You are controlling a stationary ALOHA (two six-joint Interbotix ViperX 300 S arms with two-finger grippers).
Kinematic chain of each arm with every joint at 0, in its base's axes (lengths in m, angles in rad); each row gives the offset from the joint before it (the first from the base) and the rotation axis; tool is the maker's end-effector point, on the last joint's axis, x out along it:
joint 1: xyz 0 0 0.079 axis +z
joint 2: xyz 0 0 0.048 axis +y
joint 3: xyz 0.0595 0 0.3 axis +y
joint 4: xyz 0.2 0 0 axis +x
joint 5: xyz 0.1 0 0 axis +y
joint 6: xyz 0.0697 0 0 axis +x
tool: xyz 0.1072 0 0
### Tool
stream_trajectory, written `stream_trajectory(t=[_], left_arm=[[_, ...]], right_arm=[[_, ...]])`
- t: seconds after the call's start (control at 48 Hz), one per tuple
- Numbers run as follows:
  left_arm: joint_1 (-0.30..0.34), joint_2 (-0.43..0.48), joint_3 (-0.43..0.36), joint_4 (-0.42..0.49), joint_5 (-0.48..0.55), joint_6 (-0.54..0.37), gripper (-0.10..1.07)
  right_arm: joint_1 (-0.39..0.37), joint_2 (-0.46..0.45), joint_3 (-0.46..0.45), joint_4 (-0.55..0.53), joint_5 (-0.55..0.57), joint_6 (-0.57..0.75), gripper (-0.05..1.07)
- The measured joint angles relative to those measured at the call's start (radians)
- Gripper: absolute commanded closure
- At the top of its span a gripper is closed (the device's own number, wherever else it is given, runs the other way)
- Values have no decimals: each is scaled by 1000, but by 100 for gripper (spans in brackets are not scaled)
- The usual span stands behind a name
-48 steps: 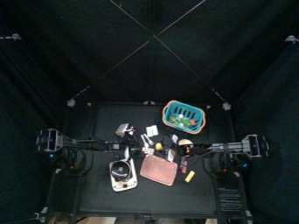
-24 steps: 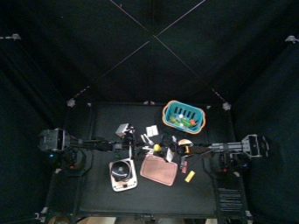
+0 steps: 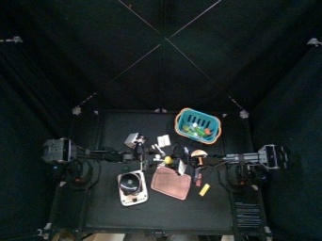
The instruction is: Remove corn husk
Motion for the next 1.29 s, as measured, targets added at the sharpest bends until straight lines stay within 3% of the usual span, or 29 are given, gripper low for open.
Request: stream_trajectory(t=[0.333,0.583,0.938,1.292], left_arm=[[-23,31,-34,-104,-5,3,-5],[-49,67,-54,-115,-5,-2,-5],[-83,121,-87,-227,-5,-3,-4],[-91,138,-100,-295,-5,-3,9]], right_arm=[[-2,17,0,-3,-2,-3,41],[-2,17,0,-15,-2,-3,41],[-3,23,-3,-32,-2,-2,41],[-6,23,-3,-44,-2,-3,41]])
